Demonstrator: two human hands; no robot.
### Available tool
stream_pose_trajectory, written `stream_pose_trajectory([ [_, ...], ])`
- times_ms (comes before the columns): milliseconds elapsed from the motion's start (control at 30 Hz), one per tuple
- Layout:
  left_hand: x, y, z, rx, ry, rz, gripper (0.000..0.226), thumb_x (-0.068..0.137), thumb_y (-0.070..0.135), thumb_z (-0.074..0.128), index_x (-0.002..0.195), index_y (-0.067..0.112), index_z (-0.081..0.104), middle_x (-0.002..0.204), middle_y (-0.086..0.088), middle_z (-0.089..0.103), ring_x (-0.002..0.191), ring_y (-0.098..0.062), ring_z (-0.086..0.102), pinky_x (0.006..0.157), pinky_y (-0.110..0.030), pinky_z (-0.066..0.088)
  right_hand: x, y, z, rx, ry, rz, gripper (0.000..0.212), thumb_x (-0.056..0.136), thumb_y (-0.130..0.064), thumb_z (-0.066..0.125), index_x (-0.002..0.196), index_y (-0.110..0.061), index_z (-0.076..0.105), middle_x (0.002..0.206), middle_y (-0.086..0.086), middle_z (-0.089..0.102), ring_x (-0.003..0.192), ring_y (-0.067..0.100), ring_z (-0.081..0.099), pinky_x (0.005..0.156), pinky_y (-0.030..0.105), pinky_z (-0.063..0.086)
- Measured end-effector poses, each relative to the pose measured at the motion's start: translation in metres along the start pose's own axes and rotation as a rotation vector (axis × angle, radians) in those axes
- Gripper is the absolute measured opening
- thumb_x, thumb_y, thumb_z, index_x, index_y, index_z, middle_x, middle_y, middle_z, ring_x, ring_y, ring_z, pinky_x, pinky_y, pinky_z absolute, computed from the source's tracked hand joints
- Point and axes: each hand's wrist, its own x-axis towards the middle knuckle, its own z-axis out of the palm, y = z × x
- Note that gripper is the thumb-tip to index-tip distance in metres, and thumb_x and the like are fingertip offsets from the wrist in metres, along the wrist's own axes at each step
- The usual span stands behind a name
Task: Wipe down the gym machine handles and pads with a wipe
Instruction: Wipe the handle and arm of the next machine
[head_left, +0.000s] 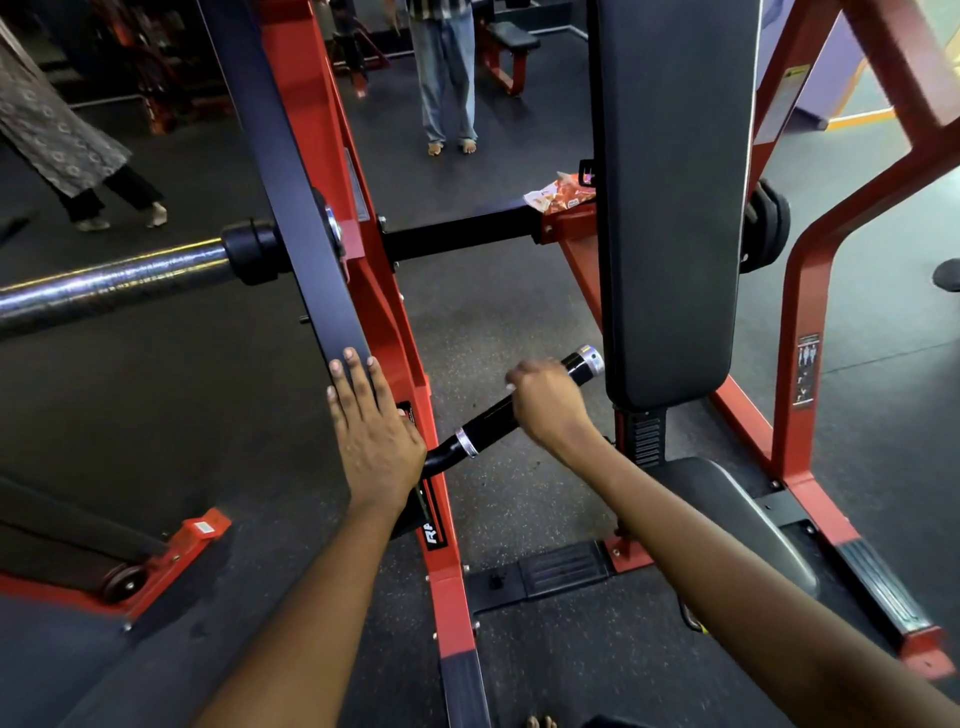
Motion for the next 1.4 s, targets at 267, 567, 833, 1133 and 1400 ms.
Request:
stream_pose_trajectory([
  [267,0.0,-0.001,0.001,0.001,0.008,0.003,0.077,0.087,0.011,0.048,0.152,-0.003,0.008,0.16,-0.023,0.001,0.148,-0.038,-0.003,0.121,-0.051,0.007,0.015,-0.058,-0.005,0.078,-0.486,0.0,0.028,0.091,-0.01,0.048,0.115,-0.011,0.063,0.113,0.011,0.062,0.099,0.028,0.063,0.084,0.038,0.053],
  [567,0.0,0.0,0.001,0.001,-0.004,-0.002,0.078,0.087,0.011,0.048,0.152,-0.003,0.007,0.16,-0.023,0.0,0.148,-0.038,-0.003,0.121,-0.051,0.006,0.019,-0.045,-0.004,-0.088,-0.375,0.035,0.026,0.09,-0.008,0.051,0.113,-0.005,0.06,0.113,0.012,0.062,0.103,0.03,0.062,0.086,0.037,0.048],
  [833,-0.001,0.001,-0.001,-0.009,-0.001,0.004,0.079,0.088,0.011,0.047,0.152,-0.001,0.001,0.16,-0.022,-0.002,0.148,-0.037,-0.004,0.121,-0.049,0.004,-0.101,-0.009,0.056,0.275,-0.03,-0.261,0.052,0.084,0.009,0.03,0.128,-0.003,0.055,0.138,0.012,0.051,0.13,0.024,0.046,0.111,0.024,0.026],
  [1133,-0.001,0.001,-0.002,0.011,-0.02,-0.006,0.078,0.089,0.012,0.047,0.152,-0.002,0.003,0.16,-0.022,-0.003,0.148,-0.037,-0.006,0.121,-0.049,0.004,-0.038,-0.059,0.026,2.052,0.093,1.305,0.031,0.093,0.014,0.034,0.114,0.003,0.055,0.109,0.019,0.061,0.093,0.025,0.062,0.081,0.025,0.054],
  [1400,0.0,-0.001,0.0,0.014,-0.022,-0.005,0.076,0.09,0.012,0.047,0.152,-0.003,0.005,0.16,-0.022,-0.002,0.148,-0.036,-0.006,0.121,-0.049,0.005,-0.027,-0.001,0.025,2.232,-0.053,1.229,0.03,0.09,0.015,0.023,0.084,0.0,0.049,0.094,0.019,0.054,0.089,0.027,0.058,0.076,0.038,0.056],
])
